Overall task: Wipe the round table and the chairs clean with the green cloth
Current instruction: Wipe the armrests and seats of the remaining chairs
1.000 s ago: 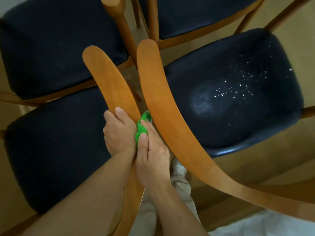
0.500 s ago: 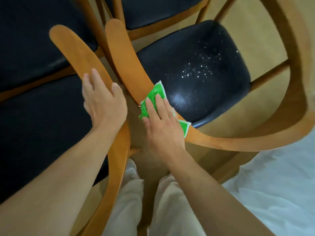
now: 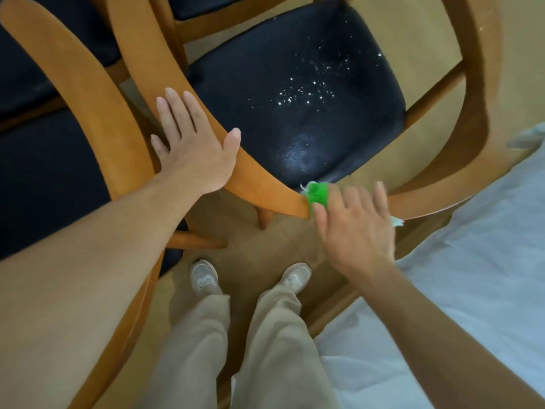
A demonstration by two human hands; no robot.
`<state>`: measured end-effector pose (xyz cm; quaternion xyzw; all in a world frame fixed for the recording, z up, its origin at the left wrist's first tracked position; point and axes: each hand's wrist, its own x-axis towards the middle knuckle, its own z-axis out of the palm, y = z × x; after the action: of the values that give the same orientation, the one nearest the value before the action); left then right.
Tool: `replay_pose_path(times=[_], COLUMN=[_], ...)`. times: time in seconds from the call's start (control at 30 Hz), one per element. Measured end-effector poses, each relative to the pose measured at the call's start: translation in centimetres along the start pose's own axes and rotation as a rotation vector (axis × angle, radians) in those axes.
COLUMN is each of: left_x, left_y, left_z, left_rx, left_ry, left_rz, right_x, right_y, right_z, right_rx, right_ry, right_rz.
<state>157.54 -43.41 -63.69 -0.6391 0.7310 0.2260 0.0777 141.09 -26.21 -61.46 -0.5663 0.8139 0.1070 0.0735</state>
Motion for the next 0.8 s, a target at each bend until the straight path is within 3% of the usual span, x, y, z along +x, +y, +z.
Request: replay_pose_path(times=[0.1, 0.2, 0.37, 0.53, 0.63, 0.8], left_x=[-0.2, 0.2, 0.3, 0.3, 0.2, -0.2], left_y=[0.8, 1.8, 2.8, 2.8, 2.7, 2.8], left_z=[0.7, 1.1, 2.2, 2.7, 2.7, 2.4], left_rx=[0.012, 0.002, -0.029, -0.057, -0.068, -0.082], left_ry=[0.1, 0.175, 0.318, 0.404, 0.412, 0.384], left_rz=[-0.042, -0.09, -0.135, -0.146, -0.143, -0.132], right_x=[0.6, 2.1, 3.8, 4.9, 5.6, 7.0], right_y=[3.3, 2.1, -4.0, -7.8, -8.4, -4.0], right_z=[-1.6, -2.0, -0.2, 0.1, 0.4, 0.3], right_rx=[-0.094, -0.078, 0.193, 0.628, 0.687, 0.679], right_ry=[-0.021, -0.052, -0.116, 0.038, 0.063, -0.148], right_rz=[0.173, 0.263, 0.054, -0.065, -0.053, 0.001])
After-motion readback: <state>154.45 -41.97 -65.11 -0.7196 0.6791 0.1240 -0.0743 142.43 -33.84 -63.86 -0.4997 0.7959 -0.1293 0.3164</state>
